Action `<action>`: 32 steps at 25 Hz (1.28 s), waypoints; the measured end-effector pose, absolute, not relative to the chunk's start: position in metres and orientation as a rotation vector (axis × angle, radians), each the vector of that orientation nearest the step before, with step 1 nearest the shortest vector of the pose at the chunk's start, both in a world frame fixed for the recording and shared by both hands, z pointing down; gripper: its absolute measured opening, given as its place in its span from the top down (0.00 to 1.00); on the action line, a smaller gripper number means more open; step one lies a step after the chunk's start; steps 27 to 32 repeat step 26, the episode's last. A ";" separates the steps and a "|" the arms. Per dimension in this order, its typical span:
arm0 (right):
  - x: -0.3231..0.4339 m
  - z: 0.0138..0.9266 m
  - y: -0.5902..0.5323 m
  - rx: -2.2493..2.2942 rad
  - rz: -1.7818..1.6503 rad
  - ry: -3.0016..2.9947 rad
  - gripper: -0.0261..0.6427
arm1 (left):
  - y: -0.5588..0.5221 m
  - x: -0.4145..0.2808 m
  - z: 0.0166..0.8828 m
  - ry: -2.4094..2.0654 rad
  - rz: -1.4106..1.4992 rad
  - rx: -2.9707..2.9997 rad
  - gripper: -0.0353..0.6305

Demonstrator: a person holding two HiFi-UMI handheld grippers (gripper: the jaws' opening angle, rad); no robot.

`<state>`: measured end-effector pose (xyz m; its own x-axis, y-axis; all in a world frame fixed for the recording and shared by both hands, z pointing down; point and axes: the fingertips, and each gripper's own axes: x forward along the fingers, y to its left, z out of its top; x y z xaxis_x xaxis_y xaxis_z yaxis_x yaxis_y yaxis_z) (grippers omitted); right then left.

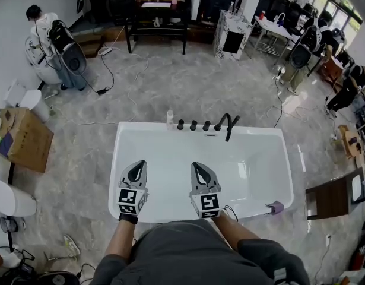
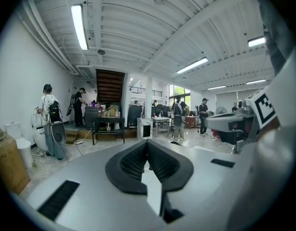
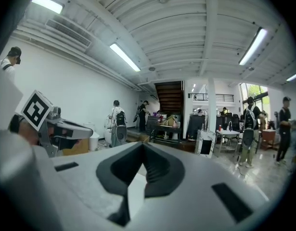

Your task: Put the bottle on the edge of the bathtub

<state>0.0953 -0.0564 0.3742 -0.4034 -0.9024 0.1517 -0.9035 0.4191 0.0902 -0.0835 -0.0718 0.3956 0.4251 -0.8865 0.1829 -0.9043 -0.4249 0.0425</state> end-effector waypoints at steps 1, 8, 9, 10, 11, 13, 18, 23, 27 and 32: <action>0.096 0.374 -0.054 1.605 0.008 -2.493 0.96 | -0.071 -0.084 0.395 -1.603 0.201 2.536 0.95; 0.104 0.378 -0.041 1.610 0.024 -2.482 0.96 | -0.061 -0.084 0.396 -1.602 0.205 2.541 0.95; 0.103 0.378 -0.041 1.610 0.027 -2.482 0.96 | -0.061 -0.085 0.396 -1.601 0.204 2.541 0.95; 0.102 0.378 -0.040 1.609 0.029 -2.483 0.96 | -0.060 -0.085 0.396 -1.600 0.205 2.541 0.95; 0.102 0.378 -0.039 1.607 0.031 -2.484 0.96 | -0.059 -0.085 0.395 -1.600 0.207 2.543 0.95; 0.103 0.378 -0.038 1.604 0.032 -2.487 0.96 | -0.057 -0.084 0.394 -1.600 0.209 2.547 0.95; 0.107 0.379 -0.037 1.597 0.032 -2.492 0.96 | -0.055 -0.077 0.392 -1.601 0.216 2.553 0.95; 0.108 0.378 -0.034 1.590 0.029 -2.499 0.96 | -0.051 -0.074 0.391 -1.604 0.224 2.555 0.95; 0.108 0.377 -0.032 1.588 0.027 -2.500 0.96 | -0.048 -0.073 0.389 -1.604 0.224 2.556 0.95; 0.108 0.377 -0.032 1.588 0.027 -2.500 0.96 | -0.048 -0.073 0.389 -1.604 0.224 2.556 0.95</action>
